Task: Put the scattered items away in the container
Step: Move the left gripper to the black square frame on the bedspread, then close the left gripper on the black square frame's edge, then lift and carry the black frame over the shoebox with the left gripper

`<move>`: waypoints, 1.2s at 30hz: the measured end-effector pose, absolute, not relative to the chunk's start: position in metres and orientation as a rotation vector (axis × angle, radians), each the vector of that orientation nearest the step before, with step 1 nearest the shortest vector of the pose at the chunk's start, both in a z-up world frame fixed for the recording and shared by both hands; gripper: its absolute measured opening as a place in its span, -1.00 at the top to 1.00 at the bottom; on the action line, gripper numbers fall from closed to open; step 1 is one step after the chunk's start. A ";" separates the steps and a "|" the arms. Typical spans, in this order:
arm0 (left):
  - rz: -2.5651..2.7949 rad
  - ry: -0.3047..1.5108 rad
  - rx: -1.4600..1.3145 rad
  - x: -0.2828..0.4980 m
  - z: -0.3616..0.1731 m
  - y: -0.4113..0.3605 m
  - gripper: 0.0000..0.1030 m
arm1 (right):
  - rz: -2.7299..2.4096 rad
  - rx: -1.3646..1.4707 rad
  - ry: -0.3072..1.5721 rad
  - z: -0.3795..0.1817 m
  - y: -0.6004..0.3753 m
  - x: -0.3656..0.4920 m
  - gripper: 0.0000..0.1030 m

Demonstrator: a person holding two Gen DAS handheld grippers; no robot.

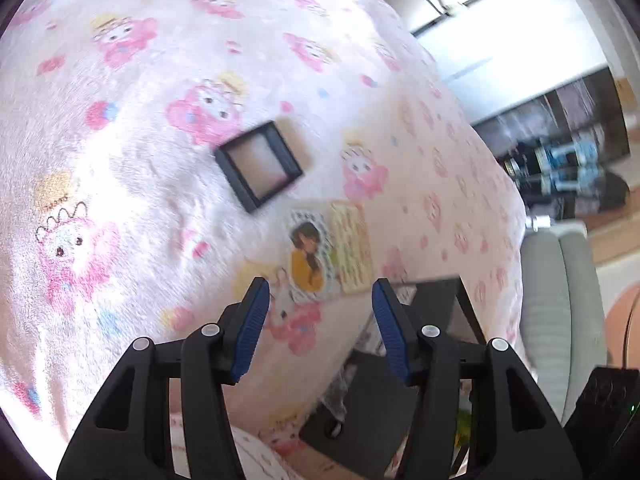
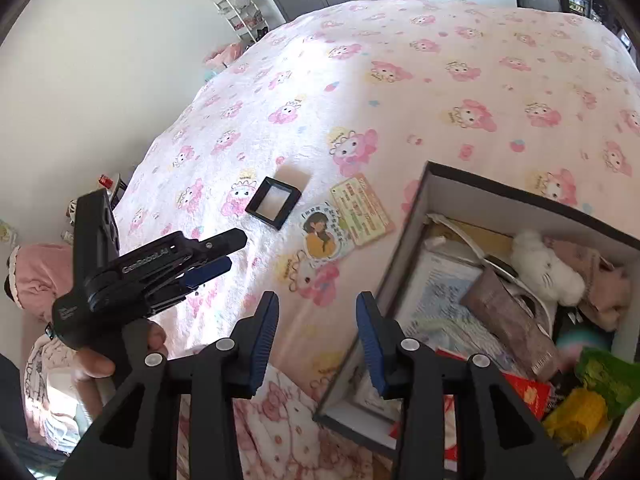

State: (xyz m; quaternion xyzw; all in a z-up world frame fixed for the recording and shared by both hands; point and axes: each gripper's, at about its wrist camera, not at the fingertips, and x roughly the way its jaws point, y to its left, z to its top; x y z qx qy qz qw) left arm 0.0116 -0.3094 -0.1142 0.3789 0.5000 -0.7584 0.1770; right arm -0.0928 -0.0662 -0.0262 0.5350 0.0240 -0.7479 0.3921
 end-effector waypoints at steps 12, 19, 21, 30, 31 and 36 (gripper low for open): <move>-1.881 1.551 0.956 -0.019 -0.192 -0.388 0.35 | -1.813 1.435 0.409 -0.108 -0.255 -0.158 0.42; -1.875 1.569 0.947 -0.013 -0.211 -0.394 0.45 | -1.855 1.441 0.470 -0.133 -0.275 -0.177 0.41; -1.873 1.542 0.928 -0.011 -0.209 -0.394 0.45 | -1.837 1.434 0.438 -0.132 -0.275 -0.177 0.41; -1.923 1.544 0.971 -0.020 -0.212 -0.392 0.51 | -1.679 1.519 0.376 -0.163 -0.289 -0.176 0.64; -1.943 1.532 0.972 -0.019 -0.209 -0.390 0.51 | -1.676 1.512 0.360 -0.160 -0.284 -0.172 0.64; -2.058 1.614 0.958 -0.003 -0.176 -0.368 0.52 | -1.721 1.432 0.317 -0.112 -0.244 -0.151 0.65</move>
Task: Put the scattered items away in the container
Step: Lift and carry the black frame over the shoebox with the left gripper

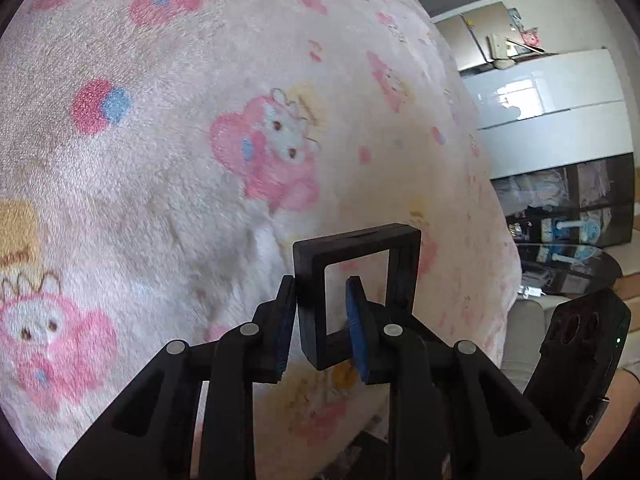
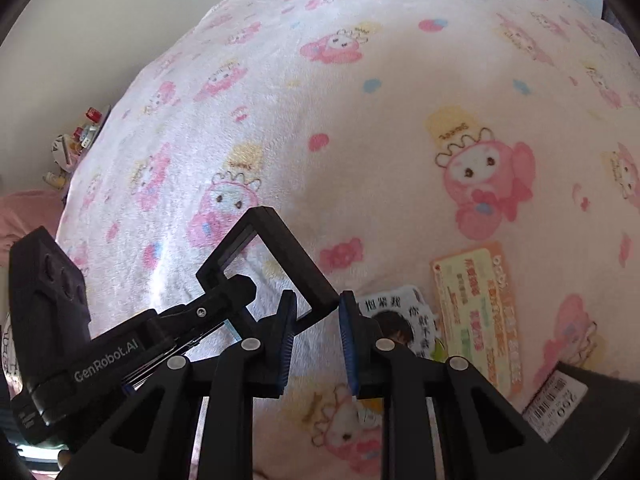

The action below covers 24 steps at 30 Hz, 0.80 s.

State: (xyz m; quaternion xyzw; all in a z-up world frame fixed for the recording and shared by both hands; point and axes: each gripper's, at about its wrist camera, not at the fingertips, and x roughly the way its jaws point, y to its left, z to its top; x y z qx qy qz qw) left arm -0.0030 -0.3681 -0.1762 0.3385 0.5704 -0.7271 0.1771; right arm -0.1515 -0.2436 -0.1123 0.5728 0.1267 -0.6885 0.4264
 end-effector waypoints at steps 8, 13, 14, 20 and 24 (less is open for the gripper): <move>-2.502 1.398 1.248 -0.024 -0.082 -0.260 0.52 | -1.821 1.328 0.178 -0.027 -0.090 -0.108 0.64; -2.634 1.345 1.423 -0.031 -0.067 -0.173 0.57 | -1.843 1.376 0.044 -0.021 0.018 -0.092 0.64; -2.625 1.321 1.482 -0.038 -0.072 -0.155 0.57 | -1.859 1.375 0.052 -0.025 0.035 -0.089 0.64; -2.564 1.134 1.716 -0.071 -0.106 -0.071 0.57 | -1.955 1.428 0.019 -0.052 0.105 -0.091 0.64; -2.520 1.064 1.759 -0.076 -0.116 -0.057 0.58 | -1.982 1.459 -0.138 -0.068 0.139 -0.099 0.64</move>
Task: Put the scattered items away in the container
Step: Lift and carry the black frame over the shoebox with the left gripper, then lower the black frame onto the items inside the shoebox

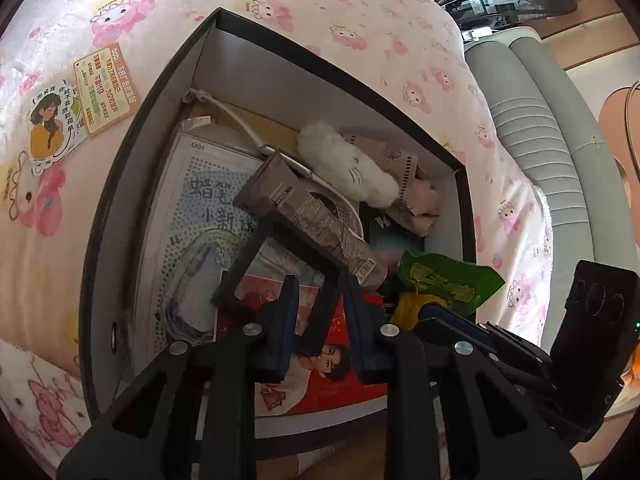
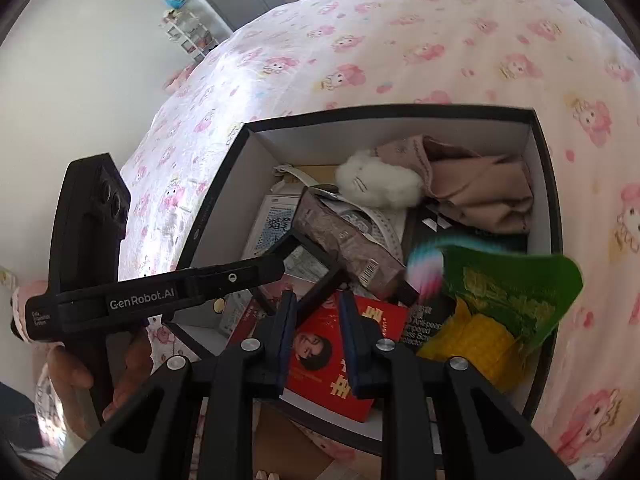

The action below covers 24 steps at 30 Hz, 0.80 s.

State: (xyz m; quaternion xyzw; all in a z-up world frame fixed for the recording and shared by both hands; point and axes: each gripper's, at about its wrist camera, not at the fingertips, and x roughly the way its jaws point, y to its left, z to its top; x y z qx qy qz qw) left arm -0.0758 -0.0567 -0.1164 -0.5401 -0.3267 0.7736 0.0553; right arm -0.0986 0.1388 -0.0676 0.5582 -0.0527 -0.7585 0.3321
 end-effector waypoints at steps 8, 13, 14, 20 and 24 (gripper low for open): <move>2.390 -0.889 -1.704 -0.069 -0.113 -0.058 0.57 | -1.919 1.548 -0.161 -0.088 0.130 -0.097 0.64; 2.316 -0.855 -1.660 -0.060 -0.118 -0.050 0.56 | -2.025 1.541 -0.051 -0.087 0.128 -0.093 0.64; 2.308 -0.855 -1.638 -0.057 -0.118 -0.050 0.56 | -2.055 1.534 -0.040 -0.085 0.130 -0.093 0.64; 2.286 -0.825 -1.562 -0.052 -0.109 -0.038 0.56 | -2.107 1.539 -0.031 -0.086 0.134 -0.098 0.64; 2.256 -0.796 -1.593 -0.056 -0.116 -0.024 0.55 | -2.074 1.553 -0.044 -0.089 0.132 -0.095 0.64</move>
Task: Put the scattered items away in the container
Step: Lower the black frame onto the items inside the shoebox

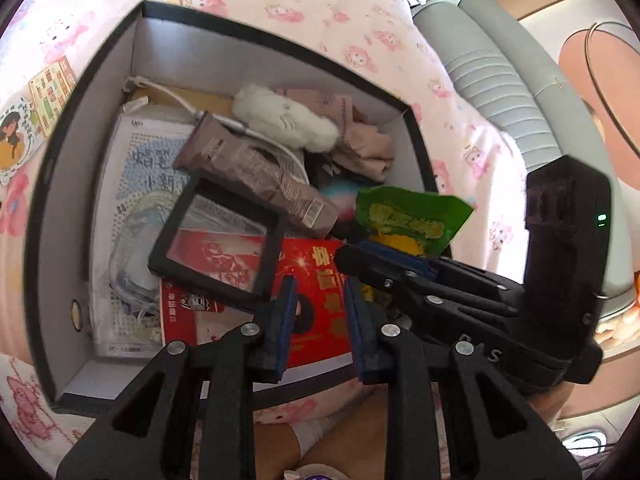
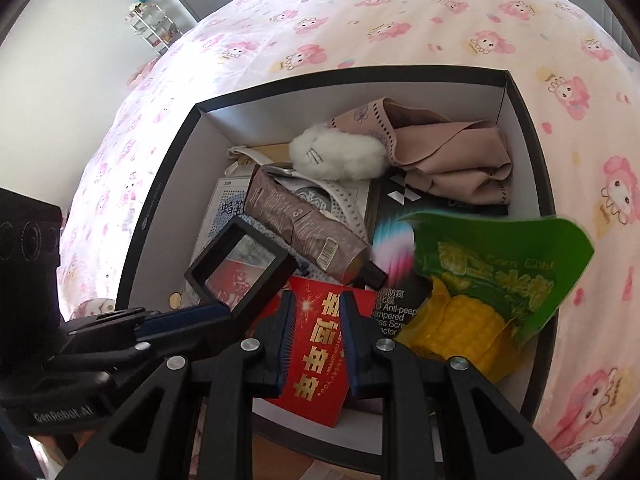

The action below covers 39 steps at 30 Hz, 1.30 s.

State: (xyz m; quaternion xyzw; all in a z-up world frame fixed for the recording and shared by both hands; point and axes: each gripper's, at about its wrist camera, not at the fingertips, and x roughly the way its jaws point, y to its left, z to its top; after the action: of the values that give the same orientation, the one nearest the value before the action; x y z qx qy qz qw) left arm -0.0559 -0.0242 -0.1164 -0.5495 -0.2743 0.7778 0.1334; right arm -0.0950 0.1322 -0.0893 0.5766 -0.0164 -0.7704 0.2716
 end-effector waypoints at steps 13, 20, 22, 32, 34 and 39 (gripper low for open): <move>2.452 -0.707 -1.658 -0.052 -0.096 -0.044 0.54 | -2.121 1.556 0.060 -0.083 0.111 -0.100 0.64; 2.436 -0.751 -1.694 -0.046 -0.099 -0.055 0.53 | -2.052 1.536 0.002 -0.081 0.088 -0.119 0.63; 2.416 -0.758 -1.707 -0.046 -0.104 -0.056 0.51 | -2.017 1.592 -0.065 -0.096 0.094 -0.121 0.63; 2.452 -0.831 -1.758 -0.069 -0.120 -0.066 0.41 | -2.005 1.644 -0.060 -0.112 0.110 -0.116 0.63; 2.447 -0.822 -1.729 -0.067 -0.115 -0.066 0.38 | -2.036 1.644 -0.028 -0.112 0.110 -0.117 0.63; 2.436 -0.816 -1.678 -0.058 -0.107 -0.067 0.38 | -2.030 1.660 -0.090 -0.114 0.117 -0.122 0.63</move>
State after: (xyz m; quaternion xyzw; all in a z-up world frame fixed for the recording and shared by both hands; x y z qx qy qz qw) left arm -0.0582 -0.0666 -0.1067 -0.5466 -0.2658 0.7933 0.0366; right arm -0.1224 0.1174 -0.1143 0.6116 -0.0332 -0.7478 0.2562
